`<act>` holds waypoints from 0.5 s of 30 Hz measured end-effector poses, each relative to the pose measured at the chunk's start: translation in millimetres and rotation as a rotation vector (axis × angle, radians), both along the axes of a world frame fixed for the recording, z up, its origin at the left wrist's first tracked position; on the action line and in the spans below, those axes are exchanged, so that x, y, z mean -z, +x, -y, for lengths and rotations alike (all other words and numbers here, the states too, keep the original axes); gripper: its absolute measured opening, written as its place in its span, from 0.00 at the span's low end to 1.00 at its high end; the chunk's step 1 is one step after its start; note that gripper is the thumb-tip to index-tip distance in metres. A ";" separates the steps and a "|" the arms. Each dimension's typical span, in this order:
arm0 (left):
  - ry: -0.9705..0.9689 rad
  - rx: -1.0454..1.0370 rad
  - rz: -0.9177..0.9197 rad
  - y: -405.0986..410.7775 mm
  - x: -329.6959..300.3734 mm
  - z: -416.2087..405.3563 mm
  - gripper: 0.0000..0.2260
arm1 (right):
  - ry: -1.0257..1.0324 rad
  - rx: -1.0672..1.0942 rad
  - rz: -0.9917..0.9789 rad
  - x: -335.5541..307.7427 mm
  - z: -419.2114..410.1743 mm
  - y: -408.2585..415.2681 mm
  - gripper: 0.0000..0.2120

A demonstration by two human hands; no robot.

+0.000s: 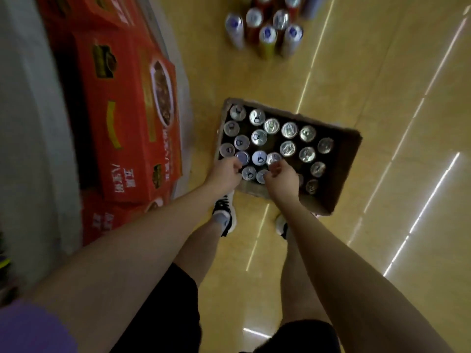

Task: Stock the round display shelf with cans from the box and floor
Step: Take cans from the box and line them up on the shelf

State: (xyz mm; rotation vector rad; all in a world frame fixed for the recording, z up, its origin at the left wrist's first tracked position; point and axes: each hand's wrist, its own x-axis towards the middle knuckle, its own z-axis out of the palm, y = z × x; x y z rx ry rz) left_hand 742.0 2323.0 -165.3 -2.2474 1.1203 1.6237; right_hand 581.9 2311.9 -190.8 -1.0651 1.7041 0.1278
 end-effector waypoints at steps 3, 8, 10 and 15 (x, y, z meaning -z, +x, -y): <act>-0.007 -0.025 0.023 -9.2 55.9 -10.2 0.12 | 0.001 -0.026 -0.002 55.3 -10.3 -0.3 0.11; -0.021 -0.090 0.051 -14.9 121.5 -20.6 0.14 | 0.011 -0.134 -0.046 132.6 -14.5 7.7 0.27; -0.054 -0.090 0.070 -14.7 140.5 -25.4 0.14 | -0.035 -0.261 -0.057 159.6 -12.3 14.1 0.29; -0.049 -0.078 0.055 -10.0 164.0 -34.1 0.14 | -0.127 -0.487 -0.036 197.5 -6.6 22.6 0.27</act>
